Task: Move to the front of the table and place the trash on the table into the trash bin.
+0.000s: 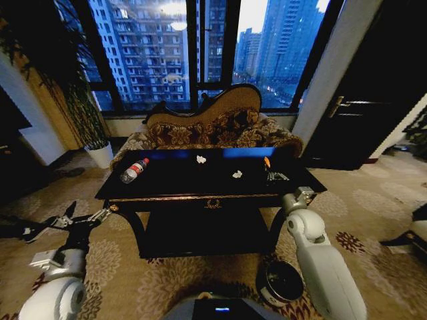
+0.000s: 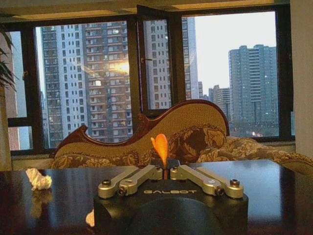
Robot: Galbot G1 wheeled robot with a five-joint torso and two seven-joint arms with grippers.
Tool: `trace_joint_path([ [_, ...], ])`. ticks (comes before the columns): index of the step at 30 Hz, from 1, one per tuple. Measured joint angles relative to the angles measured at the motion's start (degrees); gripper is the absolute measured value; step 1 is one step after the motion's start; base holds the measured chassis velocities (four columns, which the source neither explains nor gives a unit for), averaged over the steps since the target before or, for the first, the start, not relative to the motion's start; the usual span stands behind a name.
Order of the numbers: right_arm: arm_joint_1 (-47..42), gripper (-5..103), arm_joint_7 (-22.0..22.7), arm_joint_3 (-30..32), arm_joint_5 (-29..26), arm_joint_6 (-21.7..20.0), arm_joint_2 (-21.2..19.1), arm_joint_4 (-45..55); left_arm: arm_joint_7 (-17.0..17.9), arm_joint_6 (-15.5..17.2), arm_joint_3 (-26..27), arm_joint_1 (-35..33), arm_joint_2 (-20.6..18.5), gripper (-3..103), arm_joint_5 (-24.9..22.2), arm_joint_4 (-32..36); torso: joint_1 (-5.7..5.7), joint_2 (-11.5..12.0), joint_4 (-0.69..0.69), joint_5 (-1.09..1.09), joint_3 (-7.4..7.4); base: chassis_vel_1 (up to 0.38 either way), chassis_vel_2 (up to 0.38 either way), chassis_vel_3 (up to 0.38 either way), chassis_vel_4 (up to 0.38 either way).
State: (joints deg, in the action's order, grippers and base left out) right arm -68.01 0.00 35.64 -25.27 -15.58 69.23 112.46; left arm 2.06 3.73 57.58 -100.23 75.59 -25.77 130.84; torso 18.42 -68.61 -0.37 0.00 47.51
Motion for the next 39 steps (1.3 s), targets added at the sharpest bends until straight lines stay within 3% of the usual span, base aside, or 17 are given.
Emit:
trace_joint_path([
  [39, -2.72, 2, 0.0, -0.55, 1.63, 0.11, 0.96, 0.52, 0.07, 1.25, -1.3, 1.59, -0.13, 100, 0.34, -0.57, 0.0, 0.0, 0.0, 0.0, 0.0, 0.117, -0.122, -0.122, 0.119],
])
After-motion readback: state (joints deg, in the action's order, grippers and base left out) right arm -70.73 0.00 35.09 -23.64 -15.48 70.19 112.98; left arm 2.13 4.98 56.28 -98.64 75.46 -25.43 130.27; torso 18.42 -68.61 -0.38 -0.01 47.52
